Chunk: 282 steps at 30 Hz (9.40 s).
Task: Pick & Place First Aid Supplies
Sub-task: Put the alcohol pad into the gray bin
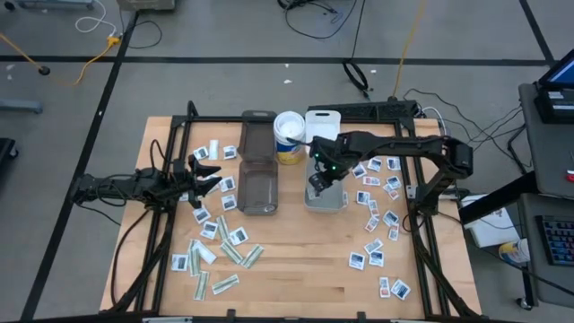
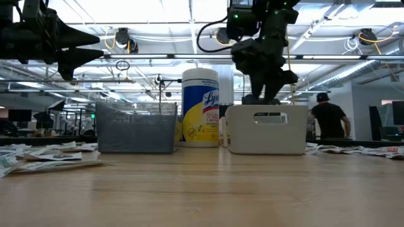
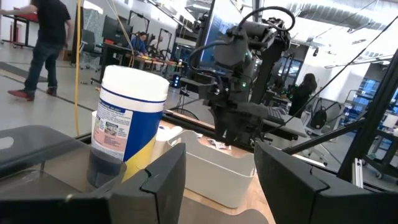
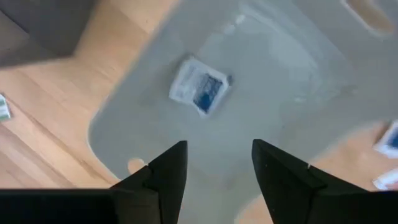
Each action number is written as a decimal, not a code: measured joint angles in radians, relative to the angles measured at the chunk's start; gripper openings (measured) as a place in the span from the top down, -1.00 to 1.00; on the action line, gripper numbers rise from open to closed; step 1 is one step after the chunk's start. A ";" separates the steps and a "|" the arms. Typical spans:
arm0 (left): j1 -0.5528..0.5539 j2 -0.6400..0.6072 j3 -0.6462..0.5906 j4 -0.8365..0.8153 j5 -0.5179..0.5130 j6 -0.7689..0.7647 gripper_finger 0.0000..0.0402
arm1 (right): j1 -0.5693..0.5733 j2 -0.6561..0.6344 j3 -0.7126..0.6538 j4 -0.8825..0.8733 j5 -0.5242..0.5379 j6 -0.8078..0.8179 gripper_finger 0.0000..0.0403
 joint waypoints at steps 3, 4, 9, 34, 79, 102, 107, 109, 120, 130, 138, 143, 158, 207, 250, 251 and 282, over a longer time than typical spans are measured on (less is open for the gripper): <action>0.000 0.000 0.000 0.000 0.000 0.000 0.03 | -0.023 -0.010 -0.005 -0.012 0.002 -0.012 0.14; 0.000 0.000 0.000 0.000 0.000 0.000 0.02 | -0.035 -0.029 -0.020 -0.010 0.004 -0.016 0.14; 0.000 0.000 0.000 0.000 0.000 0.000 0.03 | -0.098 -0.099 -0.079 -0.011 0.011 -0.016 0.14; 0.000 0.000 0.000 0.000 0.000 0.000 0.03 | -0.500 -0.222 -0.167 -0.156 0.084 -0.019 0.14; 0.000 0.000 0.000 0.000 0.000 0.000 0.03 | -0.703 -0.147 -0.555 0.155 0.129 0.231 0.15; 0.000 0.000 0.000 0.000 0.000 0.000 0.03 | -0.703 -0.174 -0.574 0.173 0.131 0.236 0.92; 0.000 0.000 0.000 0.000 0.000 0.000 0.02 | -0.702 -0.205 -0.526 0.078 0.132 0.211 0.95; 0.000 0.000 0.000 0.000 0.000 0.000 0.03 | -0.688 -0.210 -0.488 0.023 0.130 0.195 0.95; 0.000 0.000 0.000 0.000 0.000 0.000 0.03 | -0.657 -0.247 -0.254 -0.275 0.102 0.098 0.95; 0.000 0.000 0.000 0.000 0.000 0.000 0.03 | -0.614 -0.275 -0.201 -0.370 0.077 0.059 0.95; 0.000 0.000 0.000 0.000 0.000 0.000 0.03 | -0.387 -0.201 -0.108 -0.367 0.051 0.094 0.99; 0.000 0.000 0.000 0.000 0.000 0.000 0.02 | -0.273 -0.129 -0.026 -0.356 0.054 0.101 0.99; 0.000 0.000 0.000 0.000 0.000 0.000 0.02 | -0.077 0.102 0.289 -0.353 0.057 0.059 1.00; 0.000 0.000 0.000 0.000 0.000 0.000 0.02 | 0.056 0.120 -0.085 0.070 0.067 -0.150 0.23; 0.000 0.000 0.000 0.000 0.000 0.000 0.03 | -0.499 0.026 0.030 -0.250 0.194 -0.764 0.22; 0.000 0.000 0.000 0.000 0.000 0.000 0.02 | -0.522 0.026 0.030 -0.248 0.194 -0.779 0.22; 0.000 0.000 0.000 -0.001 0.000 0.000 0.03 | -0.820 0.174 0.028 -0.095 0.237 -0.852 0.22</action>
